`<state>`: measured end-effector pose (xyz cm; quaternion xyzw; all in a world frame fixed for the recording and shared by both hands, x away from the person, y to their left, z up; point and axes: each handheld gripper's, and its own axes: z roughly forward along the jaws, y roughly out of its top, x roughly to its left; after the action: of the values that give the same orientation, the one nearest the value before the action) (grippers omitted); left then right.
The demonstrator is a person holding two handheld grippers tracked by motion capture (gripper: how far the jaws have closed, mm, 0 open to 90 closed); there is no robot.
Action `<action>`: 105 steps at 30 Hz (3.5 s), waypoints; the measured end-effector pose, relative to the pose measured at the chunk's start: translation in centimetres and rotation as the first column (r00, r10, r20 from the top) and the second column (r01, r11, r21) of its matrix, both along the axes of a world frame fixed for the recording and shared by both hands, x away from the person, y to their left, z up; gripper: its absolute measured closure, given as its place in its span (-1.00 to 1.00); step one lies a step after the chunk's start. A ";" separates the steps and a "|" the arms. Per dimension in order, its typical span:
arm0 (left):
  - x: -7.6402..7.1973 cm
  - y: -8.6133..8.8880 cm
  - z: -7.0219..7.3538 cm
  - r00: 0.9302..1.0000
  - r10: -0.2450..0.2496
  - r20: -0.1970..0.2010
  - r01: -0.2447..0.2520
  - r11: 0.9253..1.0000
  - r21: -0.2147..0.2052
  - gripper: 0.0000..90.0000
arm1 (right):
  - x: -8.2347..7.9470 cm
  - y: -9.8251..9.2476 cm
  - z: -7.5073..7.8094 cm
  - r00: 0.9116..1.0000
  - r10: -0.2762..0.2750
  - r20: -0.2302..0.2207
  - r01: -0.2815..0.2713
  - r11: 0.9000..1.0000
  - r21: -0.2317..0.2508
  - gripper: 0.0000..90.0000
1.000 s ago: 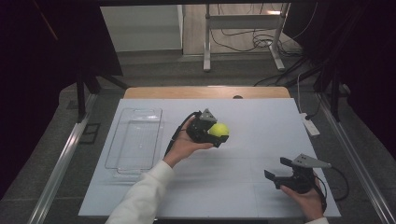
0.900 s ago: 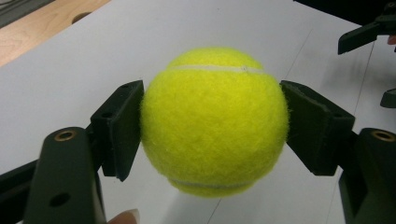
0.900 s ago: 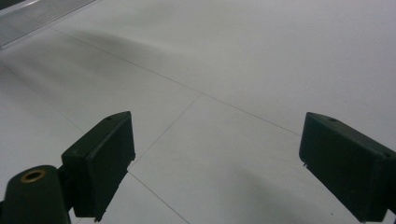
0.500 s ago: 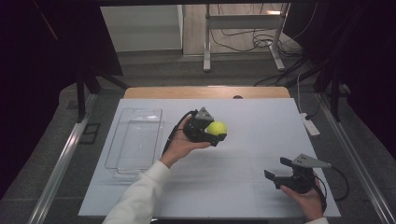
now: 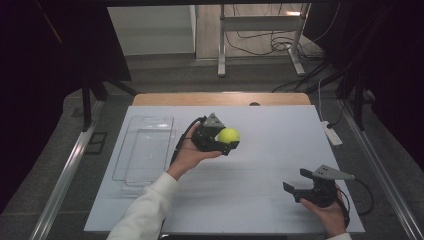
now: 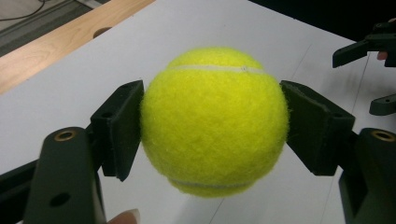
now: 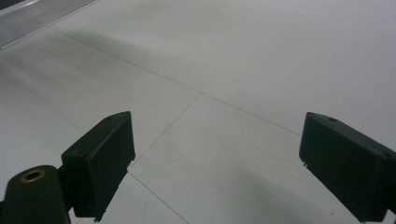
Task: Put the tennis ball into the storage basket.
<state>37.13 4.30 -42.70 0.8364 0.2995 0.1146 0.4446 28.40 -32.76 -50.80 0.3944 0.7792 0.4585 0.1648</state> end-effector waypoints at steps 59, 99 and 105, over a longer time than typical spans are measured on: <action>-0.1 3.6 2.1 0.993 0.102 0.063 -0.098 0.993 -0.060 -0.40 | 0.0 0.1 0.0 1.000 0.000 -0.001 0.000 1.000 -0.008 -0.76; 0.2 9.0 2.5 0.967 0.248 0.061 -0.242 0.966 -0.091 -0.40 | 0.0 0.6 0.1 1.000 0.015 0.011 -0.015 1.000 -0.006 -0.77; 0.2 9.8 2.6 0.961 0.269 0.062 -0.262 0.960 -0.096 -0.40 | 0.1 0.6 0.1 1.000 0.014 0.010 -0.014 1.000 -0.010 -0.77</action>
<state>37.37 14.10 -40.13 0.7636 0.3970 0.1912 0.4720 28.46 -32.15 -50.69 0.3858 0.7832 0.4579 0.1674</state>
